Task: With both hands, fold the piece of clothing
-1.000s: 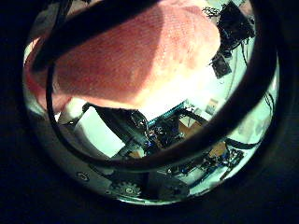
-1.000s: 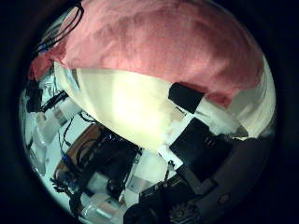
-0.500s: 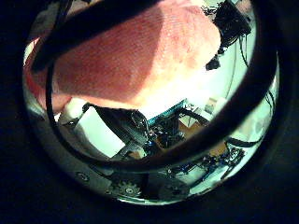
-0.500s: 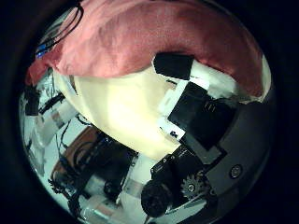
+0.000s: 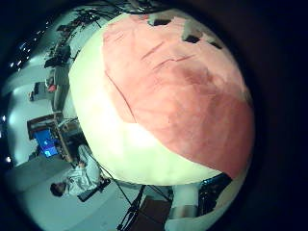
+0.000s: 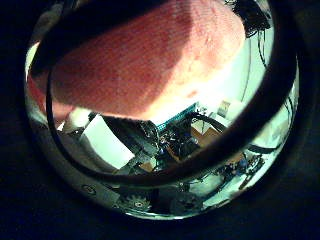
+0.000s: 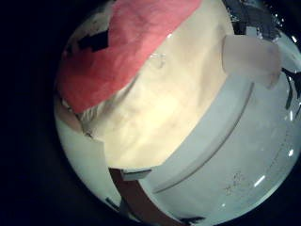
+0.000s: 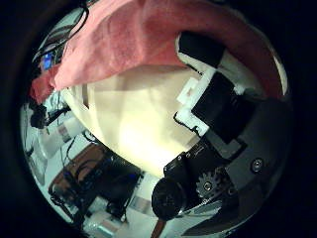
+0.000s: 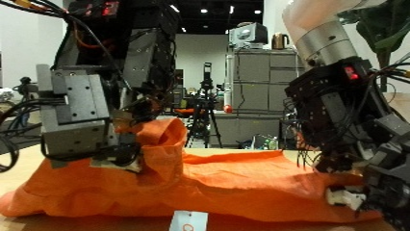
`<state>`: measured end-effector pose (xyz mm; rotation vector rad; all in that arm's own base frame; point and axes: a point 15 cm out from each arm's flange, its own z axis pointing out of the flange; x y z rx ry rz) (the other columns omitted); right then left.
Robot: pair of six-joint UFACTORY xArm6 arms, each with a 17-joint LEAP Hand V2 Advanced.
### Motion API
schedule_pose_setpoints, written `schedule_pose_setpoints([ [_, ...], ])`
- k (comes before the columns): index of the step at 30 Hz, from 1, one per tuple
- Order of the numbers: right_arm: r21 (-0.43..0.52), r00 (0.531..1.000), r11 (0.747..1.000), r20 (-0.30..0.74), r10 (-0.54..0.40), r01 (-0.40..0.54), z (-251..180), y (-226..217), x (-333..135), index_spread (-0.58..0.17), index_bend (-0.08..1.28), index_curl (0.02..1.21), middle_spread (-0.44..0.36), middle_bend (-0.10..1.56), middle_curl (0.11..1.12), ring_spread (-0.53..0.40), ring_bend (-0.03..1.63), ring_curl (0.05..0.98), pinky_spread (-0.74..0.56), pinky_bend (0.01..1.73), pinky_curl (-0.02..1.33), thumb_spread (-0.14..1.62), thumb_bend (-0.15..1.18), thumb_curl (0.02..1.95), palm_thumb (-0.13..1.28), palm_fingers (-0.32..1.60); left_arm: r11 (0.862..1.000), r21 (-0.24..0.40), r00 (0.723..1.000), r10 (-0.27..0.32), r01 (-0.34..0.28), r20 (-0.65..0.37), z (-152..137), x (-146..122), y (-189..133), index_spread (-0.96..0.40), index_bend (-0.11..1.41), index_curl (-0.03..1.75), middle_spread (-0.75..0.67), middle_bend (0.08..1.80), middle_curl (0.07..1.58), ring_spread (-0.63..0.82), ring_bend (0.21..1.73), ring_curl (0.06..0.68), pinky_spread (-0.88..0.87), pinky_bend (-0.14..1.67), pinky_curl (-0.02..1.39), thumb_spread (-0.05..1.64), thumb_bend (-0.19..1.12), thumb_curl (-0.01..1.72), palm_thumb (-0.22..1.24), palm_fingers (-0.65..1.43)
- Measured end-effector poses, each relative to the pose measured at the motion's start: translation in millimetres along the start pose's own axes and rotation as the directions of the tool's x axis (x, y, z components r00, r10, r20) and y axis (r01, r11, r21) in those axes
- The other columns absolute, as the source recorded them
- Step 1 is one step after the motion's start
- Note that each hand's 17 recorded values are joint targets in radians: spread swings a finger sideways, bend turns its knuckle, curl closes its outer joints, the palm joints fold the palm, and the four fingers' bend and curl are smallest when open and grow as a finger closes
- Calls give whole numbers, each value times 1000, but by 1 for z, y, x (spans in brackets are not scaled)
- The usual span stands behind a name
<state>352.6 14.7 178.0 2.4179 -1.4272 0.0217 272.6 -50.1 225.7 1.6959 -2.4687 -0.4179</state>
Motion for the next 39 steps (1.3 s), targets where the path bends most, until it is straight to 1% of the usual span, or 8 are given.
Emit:
schedule_pose_setpoints([
  [5,36,1000,999,-7,19,-18,-12,25,-3,-284,1037,810,-155,1220,778,-239,1290,667,-316,1245,708,1241,51,464,1045,1176,998,-49,999,32,-32,-5,-7,0,22,-420,1385,695,-117,427,488,206,413,180,265,164,154,1379,-7,326,667,363],
  [8,51,999,998,-12,33,-32,-21,45,-4,-270,1062,812,-148,1248,778,-232,1305,680,-294,1255,726,1253,33,481,1039,1170,999,-33,999,42,-42,-13,-16,2,29,-421,1382,695,-111,426,487,211,416,181,267,162,155,1379,-7,325,667,365],
  [12,20,999,999,-9,47,-47,-32,75,-8,-262,1081,812,-143,1263,773,-227,1318,689,-280,1261,740,1254,17,498,1041,1163,998,-9,998,66,-66,-21,-34,4,35,-421,1381,695,-122,435,488,204,421,182,256,159,153,1379,-7,325,668,381],
  [17,86,998,994,-22,65,-63,-59,84,-8,-251,1099,805,-138,1278,767,-225,1325,695,-270,1260,752,1254,-4,519,1043,1163,997,-9,997,71,-71,-37,-57,6,39,-421,1382,696,-135,439,491,193,423,183,253,160,152,1377,-8,327,663,379],
  [24,166,995,981,-11,103,-100,-100,76,1,-237,1117,786,-133,1283,753,-218,1336,694,-266,1250,757,1245,-7,539,1044,1175,998,-4,997,56,-56,-43,-77,1,42,-425,1389,696,-140,433,485,185,417,181,252,160,152,1377,-7,329,662,380],
  [29,228,991,964,10,136,-134,-134,68,8,-232,1124,776,-131,1289,746,-216,1341,693,-265,1247,760,1234,-9,552,1047,1175,999,-31,998,40,-42,-52,-89,-7,44,-426,1397,694,-141,433,484,190,414,179,255,158,149,1374,-8,327,657,380],
  [33,221,989,964,17,148,-148,-140,55,14,-228,1132,766,-130,1294,739,-214,1345,689,-265,1244,763,1221,-11,561,1043,1177,998,-55,998,29,-32,-60,-93,-13,39,-426,1408,694,-137,427,484,203,403,178,268,157,149,1373,-8,326,656,366],
  [39,148,991,980,28,131,-134,-126,15,22,-224,1142,753,-129,1309,732,-212,1350,685,-261,1237,770,1204,-8,578,1045,1176,997,-69,998,11,-15,-66,-90,-25,18,-426,1409,692,-126,423,481,211,405,178,279,155,147,1373,-8,326,656,362],
])
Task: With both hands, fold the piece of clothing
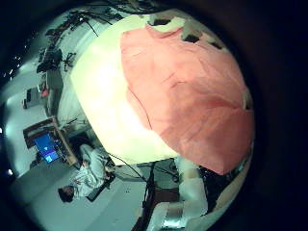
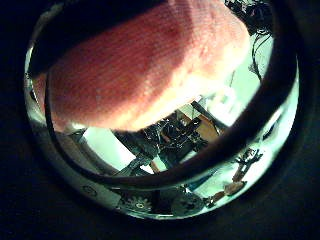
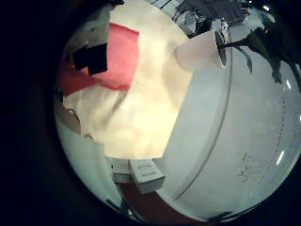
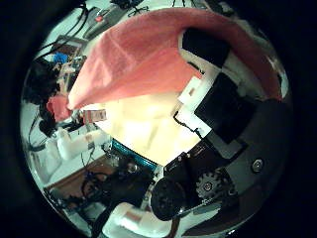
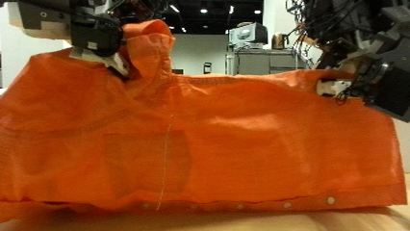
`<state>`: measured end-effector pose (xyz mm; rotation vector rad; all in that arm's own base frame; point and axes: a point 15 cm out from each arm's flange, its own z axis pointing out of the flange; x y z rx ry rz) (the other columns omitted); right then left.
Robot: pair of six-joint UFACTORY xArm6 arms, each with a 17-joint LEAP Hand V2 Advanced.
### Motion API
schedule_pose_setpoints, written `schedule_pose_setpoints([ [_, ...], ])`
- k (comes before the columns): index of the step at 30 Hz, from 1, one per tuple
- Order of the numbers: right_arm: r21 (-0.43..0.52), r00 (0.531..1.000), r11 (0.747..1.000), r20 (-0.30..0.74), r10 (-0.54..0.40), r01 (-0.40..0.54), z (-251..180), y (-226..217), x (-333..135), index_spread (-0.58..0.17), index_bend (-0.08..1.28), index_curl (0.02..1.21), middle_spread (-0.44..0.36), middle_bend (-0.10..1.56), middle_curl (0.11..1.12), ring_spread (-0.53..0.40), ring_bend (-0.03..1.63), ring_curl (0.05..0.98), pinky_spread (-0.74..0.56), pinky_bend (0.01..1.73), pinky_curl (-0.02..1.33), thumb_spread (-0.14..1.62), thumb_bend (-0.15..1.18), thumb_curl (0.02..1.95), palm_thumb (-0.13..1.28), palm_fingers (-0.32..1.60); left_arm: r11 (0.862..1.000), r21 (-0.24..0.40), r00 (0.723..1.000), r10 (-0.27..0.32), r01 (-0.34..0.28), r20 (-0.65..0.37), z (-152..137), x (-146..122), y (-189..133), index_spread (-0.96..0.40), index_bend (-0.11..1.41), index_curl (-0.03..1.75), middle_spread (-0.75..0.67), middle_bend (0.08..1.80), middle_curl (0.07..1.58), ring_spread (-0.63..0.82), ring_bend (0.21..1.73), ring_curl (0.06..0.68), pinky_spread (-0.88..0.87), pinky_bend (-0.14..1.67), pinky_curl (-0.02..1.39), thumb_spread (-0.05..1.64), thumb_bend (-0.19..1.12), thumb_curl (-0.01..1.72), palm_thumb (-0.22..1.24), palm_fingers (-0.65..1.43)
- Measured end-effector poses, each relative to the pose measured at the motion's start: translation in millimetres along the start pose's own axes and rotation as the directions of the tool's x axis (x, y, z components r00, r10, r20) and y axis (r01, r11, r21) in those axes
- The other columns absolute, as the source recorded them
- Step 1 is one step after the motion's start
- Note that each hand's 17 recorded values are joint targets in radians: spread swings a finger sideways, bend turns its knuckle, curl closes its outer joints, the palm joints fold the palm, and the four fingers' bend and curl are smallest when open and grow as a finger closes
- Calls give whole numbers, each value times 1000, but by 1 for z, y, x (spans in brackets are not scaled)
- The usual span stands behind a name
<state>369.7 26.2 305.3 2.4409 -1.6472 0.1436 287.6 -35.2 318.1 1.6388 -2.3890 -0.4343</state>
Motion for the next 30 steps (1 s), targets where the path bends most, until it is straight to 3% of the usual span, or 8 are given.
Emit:
schedule_pose_setpoints([
  [9,-54,1000,998,12,15,-14,19,-57,12,-222,1156,744,-128,1322,724,-213,1356,682,-259,1237,790,1208,-10,591,1037,1162,995,-31,994,-94,93,-49,7,-44,-57,-420,1407,693,-121,422,480,234,403,179,295,160,148,1377,-7,325,656,350],
  [19,-58,998,997,12,54,-53,40,-129,20,-221,1167,735,-128,1333,718,-215,1362,682,-250,1228,817,1228,-9,597,1015,1150,989,-50,987,-141,138,-75,11,-83,-131,-411,1392,699,-103,417,479,267,403,184,338,159,154,1387,-8,324,651,310],
  [30,-101,995,992,55,82,-76,89,-192,11,-223,1171,730,-128,1329,711,-213,1365,685,-250,1214,842,1257,-24,580,945,1133,978,0,975,-207,208,-75,41,-116,-194,-402,1368,711,-101,419,475,287,408,192,385,160,160,1392,-8,317,634,282],
])
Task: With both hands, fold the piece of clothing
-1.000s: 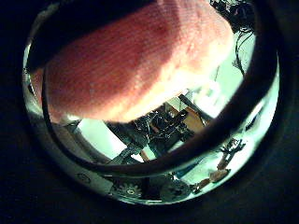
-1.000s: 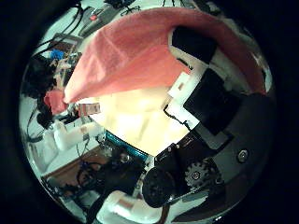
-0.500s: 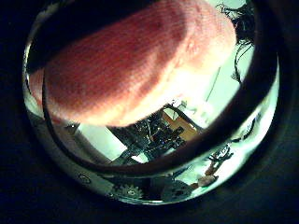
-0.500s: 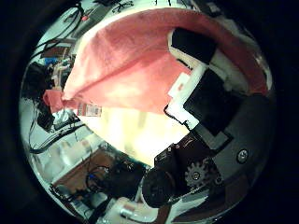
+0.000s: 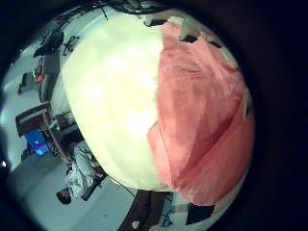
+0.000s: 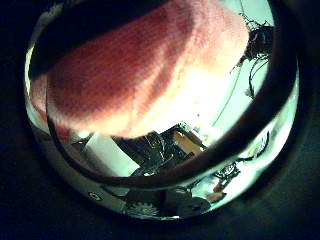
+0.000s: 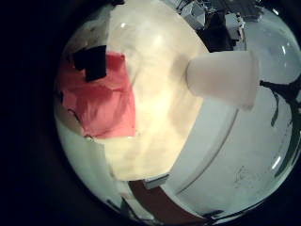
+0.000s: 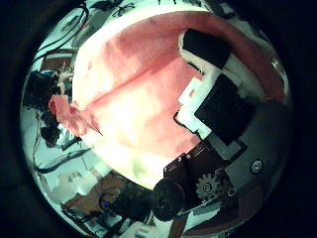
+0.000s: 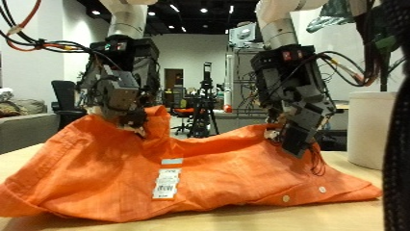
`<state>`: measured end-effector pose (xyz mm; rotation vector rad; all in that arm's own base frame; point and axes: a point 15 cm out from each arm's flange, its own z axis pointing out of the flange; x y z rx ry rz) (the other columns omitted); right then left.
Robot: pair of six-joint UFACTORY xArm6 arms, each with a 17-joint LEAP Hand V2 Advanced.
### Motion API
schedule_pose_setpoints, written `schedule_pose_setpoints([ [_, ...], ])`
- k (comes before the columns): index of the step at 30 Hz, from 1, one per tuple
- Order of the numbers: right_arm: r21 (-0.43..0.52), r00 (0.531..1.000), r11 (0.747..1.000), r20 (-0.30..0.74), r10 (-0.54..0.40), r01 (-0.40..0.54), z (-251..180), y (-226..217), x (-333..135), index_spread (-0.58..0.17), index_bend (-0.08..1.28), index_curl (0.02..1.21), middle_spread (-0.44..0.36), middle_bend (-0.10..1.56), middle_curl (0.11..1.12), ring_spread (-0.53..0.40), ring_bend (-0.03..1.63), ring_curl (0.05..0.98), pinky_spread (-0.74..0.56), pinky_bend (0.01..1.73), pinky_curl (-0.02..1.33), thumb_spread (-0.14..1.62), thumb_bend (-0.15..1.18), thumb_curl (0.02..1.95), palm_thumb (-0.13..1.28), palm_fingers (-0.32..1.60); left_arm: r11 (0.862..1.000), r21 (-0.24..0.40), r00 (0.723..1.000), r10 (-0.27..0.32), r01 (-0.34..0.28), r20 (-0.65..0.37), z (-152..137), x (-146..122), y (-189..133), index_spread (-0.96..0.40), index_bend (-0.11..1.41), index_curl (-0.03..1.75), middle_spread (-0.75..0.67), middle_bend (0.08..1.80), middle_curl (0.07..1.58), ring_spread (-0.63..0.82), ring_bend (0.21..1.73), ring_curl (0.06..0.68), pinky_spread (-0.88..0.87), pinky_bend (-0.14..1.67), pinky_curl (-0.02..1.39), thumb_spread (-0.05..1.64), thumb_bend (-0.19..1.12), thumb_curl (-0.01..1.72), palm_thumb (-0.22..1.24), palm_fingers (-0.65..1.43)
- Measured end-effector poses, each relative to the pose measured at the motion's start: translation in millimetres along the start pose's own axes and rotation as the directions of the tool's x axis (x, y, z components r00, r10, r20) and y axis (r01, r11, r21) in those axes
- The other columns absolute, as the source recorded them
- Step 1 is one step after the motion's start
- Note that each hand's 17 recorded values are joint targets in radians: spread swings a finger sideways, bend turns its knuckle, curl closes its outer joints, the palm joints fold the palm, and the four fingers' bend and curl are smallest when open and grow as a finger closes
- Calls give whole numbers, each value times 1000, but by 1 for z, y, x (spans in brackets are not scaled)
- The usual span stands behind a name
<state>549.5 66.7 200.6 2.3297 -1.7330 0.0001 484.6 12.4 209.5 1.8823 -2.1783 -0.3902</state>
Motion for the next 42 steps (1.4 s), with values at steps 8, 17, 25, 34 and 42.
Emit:
schedule_pose_setpoints([
  [8,-20,999,999,13,35,-35,27,-16,9,-261,1002,695,-135,1264,687,-224,1360,673,-271,1205,847,1358,-24,446,774,1037,993,86,997,-79,81,-25,15,-16,-39,-388,1210,689,-100,467,492,266,453,210,394,185,178,1366,-20,307,565,255],
  [17,224,994,970,68,80,-93,-30,-51,23,-335,465,591,-187,966,604,-266,1342,614,-485,1131,746,1438,-14,326,663,510,977,172,989,-108,123,-98,-8,-24,-42,-16,345,435,245,253,398,428,582,243,477,388,272,1182,-53,257,271,-83],
  [25,297,990,945,81,115,-134,-77,-30,47,-358,477,534,-173,777,519,-203,1058,486,-185,808,620,1450,-12,262,586,157,958,256,986,-98,131,-138,-44,-39,-26,48,152,355,442,143,288,546,499,209,541,340,274,1001,-39,259,109,-133],
  [34,331,990,933,71,125,-142,-112,20,72,-366,463,501,-164,689,463,-126,919,409,130,670,528,1451,-1,233,578,174,924,358,985,-88,136,-146,-80,-51,5,37,158,318,458,154,226,584,447,194,559,287,276,954,-28,280,77,-98],
  [42,168,995,982,65,71,-81,-65,88,77,-388,409,459,-161,611,415,-14,689,323,288,498,432,1424,-27,197,448,65,955,291,992,-14,51,-128,-55,-23,63,41,165,311,443,161,211,590,422,192,563,252,282,948,-26,293,85,-70],
])
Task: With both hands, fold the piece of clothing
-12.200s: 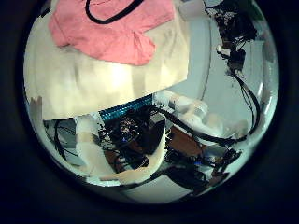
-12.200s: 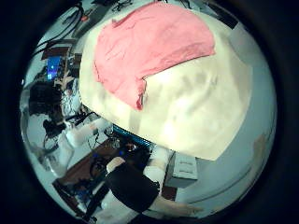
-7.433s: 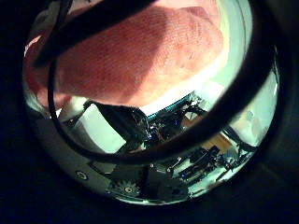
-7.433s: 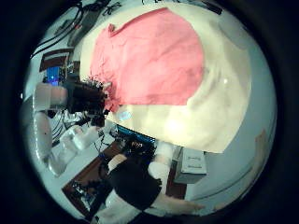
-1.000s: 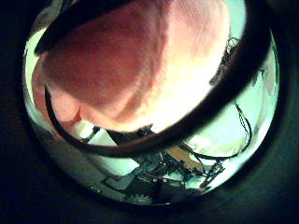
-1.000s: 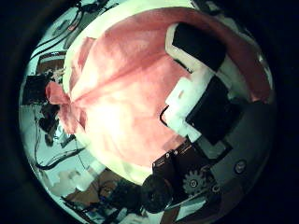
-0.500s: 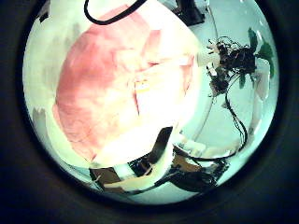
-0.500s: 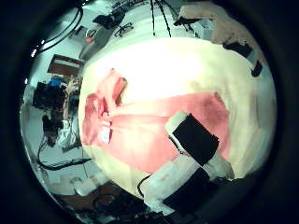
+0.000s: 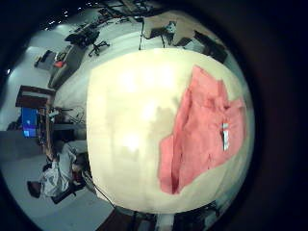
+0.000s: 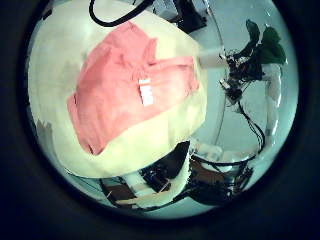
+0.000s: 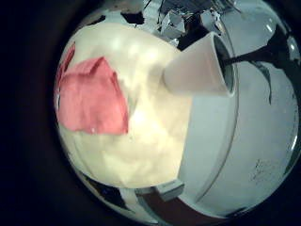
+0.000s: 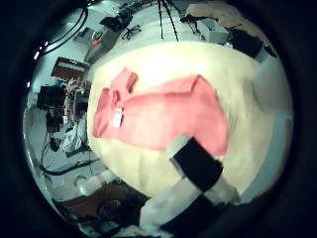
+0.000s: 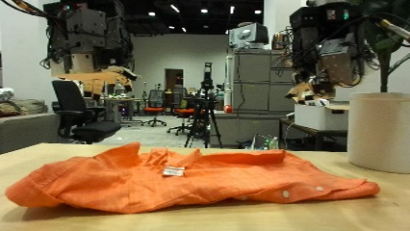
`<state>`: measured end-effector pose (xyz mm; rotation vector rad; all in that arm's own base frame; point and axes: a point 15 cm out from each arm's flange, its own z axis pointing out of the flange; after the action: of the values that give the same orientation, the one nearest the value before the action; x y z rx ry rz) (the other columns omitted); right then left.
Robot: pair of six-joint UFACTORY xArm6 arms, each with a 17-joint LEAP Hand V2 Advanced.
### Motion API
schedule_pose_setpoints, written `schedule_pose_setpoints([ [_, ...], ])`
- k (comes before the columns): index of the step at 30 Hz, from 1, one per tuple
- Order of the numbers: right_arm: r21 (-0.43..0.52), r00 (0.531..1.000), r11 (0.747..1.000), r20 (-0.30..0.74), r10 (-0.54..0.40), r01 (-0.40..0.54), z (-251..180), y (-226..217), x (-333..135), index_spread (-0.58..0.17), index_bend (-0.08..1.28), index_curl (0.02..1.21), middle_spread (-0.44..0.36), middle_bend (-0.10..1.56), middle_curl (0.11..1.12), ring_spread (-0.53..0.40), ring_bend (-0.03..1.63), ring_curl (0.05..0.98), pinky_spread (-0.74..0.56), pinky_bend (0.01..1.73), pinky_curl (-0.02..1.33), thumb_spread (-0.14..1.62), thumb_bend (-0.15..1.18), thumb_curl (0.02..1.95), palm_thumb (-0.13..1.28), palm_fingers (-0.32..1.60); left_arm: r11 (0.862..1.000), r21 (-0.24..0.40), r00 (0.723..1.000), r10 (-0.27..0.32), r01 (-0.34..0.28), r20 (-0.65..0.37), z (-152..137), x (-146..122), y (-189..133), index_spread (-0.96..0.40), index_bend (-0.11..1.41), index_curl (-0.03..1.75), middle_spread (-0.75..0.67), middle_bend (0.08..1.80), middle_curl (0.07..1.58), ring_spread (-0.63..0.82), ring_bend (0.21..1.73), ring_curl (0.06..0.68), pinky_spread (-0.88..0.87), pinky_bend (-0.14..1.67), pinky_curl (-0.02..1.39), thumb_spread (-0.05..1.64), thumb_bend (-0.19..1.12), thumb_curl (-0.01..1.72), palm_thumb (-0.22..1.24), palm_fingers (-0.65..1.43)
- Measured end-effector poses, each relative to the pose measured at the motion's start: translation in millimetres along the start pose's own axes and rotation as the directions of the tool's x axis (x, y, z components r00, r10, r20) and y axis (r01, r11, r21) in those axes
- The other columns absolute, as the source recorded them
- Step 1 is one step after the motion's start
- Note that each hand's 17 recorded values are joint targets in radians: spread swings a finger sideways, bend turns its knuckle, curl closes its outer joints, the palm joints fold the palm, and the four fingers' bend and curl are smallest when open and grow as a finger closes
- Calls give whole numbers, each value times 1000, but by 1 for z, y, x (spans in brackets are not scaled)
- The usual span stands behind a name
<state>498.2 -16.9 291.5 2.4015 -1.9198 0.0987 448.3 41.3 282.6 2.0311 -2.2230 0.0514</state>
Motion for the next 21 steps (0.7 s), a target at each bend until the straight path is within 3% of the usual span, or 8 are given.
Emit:
schedule_pose_setpoints([
  [8,-177,994,980,-49,-101,91,59,29,26,-386,293,400,-95,408,345,104,510,256,319,435,376,1259,-20,220,430,-9,993,-98,997,70,-71,-14,34,42,47,46,163,306,440,165,206,591,410,195,563,248,294,946,-28,298,86,-58],
  [14,-322,984,937,-70,-164,133,108,41,29,-382,185,362,-45,288,317,152,404,225,328,408,354,1096,-26,253,445,-21,989,-129,997,74,-75,-17,44,46,58,53,163,303,440,166,205,591,404,199,563,242,300,946,-28,301,85,-56],
  [21,-390,983,910,-47,-176,144,150,43,23,-378,163,331,-28,230,313,167,356,219,325,378,339,998,-24,281,469,2,988,-137,998,68,-70,-16,43,45,66,54,164,302,440,166,206,591,405,203,564,234,304,946,-28,302,85,-52],
])
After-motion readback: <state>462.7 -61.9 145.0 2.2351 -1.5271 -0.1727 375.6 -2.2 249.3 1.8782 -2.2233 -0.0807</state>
